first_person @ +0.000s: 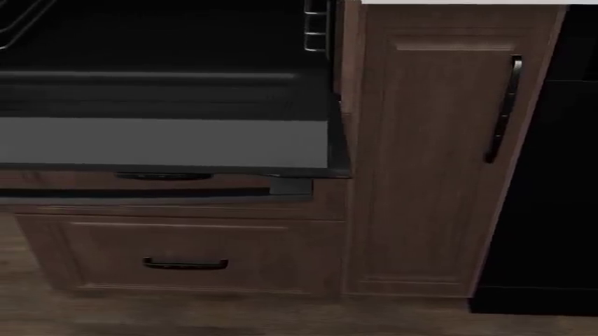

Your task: Close the oven door

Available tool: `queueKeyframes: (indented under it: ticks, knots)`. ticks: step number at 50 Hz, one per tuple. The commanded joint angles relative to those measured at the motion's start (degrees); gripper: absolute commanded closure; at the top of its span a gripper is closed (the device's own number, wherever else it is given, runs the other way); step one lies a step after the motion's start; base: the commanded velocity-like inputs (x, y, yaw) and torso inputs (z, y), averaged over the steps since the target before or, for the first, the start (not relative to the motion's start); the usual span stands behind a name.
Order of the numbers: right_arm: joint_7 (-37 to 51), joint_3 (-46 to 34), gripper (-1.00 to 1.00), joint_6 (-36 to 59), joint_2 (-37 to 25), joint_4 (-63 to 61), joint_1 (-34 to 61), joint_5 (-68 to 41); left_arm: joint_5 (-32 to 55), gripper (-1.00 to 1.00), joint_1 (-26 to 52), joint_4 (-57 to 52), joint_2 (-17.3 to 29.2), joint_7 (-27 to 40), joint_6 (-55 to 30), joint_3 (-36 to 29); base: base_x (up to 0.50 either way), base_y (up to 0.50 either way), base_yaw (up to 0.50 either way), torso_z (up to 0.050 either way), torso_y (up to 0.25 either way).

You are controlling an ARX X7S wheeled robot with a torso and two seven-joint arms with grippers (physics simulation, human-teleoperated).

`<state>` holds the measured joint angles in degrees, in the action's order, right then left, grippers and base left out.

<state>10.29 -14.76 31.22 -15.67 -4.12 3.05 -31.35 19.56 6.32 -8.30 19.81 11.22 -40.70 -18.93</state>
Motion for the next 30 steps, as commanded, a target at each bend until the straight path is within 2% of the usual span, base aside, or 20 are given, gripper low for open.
queueKeyframes:
  ticks: [1,9,17,19,30]
  knots:
    - [0.01,-0.10,-1.00,-0.30,-0.10,0.08,-0.05,-0.27,-0.02,-1.00,-0.04,0.53,0.06,0.02,0.80,-0.10,0.00,0.23,0.00,0.000,0.000]
    - [0.19,-0.44,-1.00,-0.15,-0.25,-0.02,-0.02,-0.27,0.73,-1.00,0.33,-0.89,0.24,0.26,-0.89,0.02,0.00,0.23,0.00,0.000,0.000]
    - [0.07,-0.78,-1.00,-0.39,-0.33,0.19,0.06,-0.21,0.03,-1.00,0.41,1.36,-0.01,-0.11,1.38,-0.48,0.00,0.23,0.00,0.000,0.000]
    - [-0.13,-0.77,-1.00,-0.71,-0.27,0.61,0.01,-0.26,1.02,-1.00,0.66,-1.34,0.36,0.43,-1.30,0.02,0.00,0.23,0.00,0.000,0.000]
    - [-0.17,-1.00,-1.00,-0.90,-0.47,0.37,0.06,-0.44,0.19,-1.00,0.43,1.12,0.25,0.19,1.37,-0.42,0.00,0.23,0.00,0.000,0.000]
